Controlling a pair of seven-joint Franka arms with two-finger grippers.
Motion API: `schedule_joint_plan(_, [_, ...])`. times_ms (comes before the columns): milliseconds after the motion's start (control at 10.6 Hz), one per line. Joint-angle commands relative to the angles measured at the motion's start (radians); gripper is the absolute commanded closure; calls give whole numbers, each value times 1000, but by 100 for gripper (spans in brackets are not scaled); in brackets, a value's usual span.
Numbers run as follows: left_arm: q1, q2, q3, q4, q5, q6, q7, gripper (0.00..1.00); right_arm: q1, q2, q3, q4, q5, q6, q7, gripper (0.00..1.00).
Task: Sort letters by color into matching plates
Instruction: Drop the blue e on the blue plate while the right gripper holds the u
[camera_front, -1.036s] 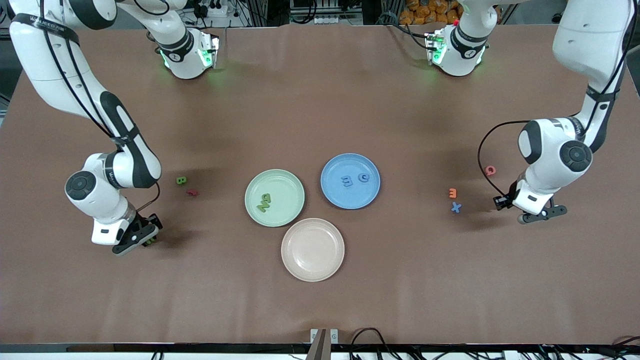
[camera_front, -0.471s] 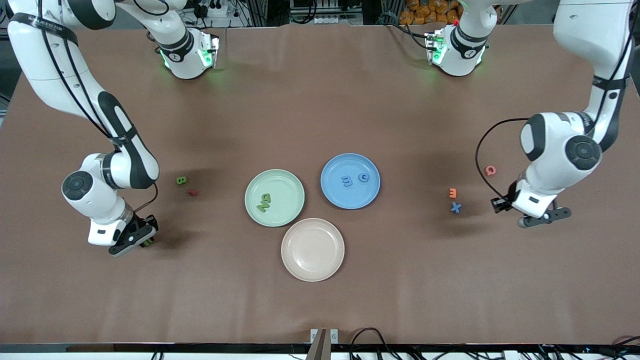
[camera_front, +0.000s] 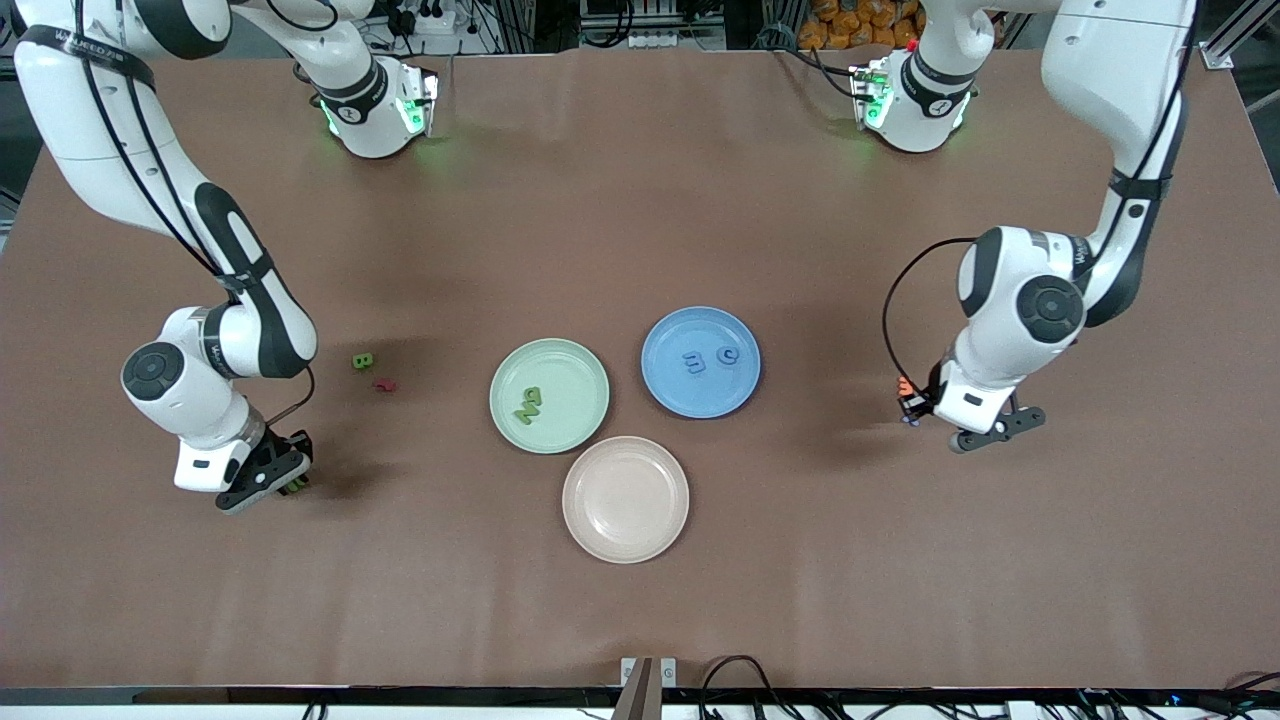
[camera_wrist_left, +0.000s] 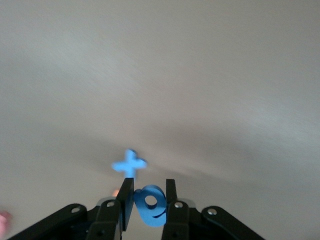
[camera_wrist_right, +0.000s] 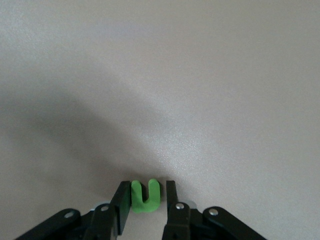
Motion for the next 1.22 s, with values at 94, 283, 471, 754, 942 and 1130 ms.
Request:
schedule_joint_plan(94, [-181,13,6,10,-18,-12,-303,100,-20,19,14,14,-1,10,9,65])
schedule_joint_plan(283, [-262,29,6,11,-21,-10,-437,100,-20,19,14,14,1,11,9,66])
schedule_joint_plan(471, [-342,68,6,62,-42,-12,-567,100,-20,19,14,14,8,11,9,69])
schedule_joint_plan(754, [-429,90,6,94,-116,-10,-647,100,-20,19,14,13,8,10,9,74])
schedule_joint_plan(942, [-468,127,6,128,-154,-10,-684,100,-20,19,14,13,8,11,9,74])
schedule_joint_plan(1130, [-482,144,6,153,-162,-10,-665,61,-20,19,14,13,20,11,9,76])
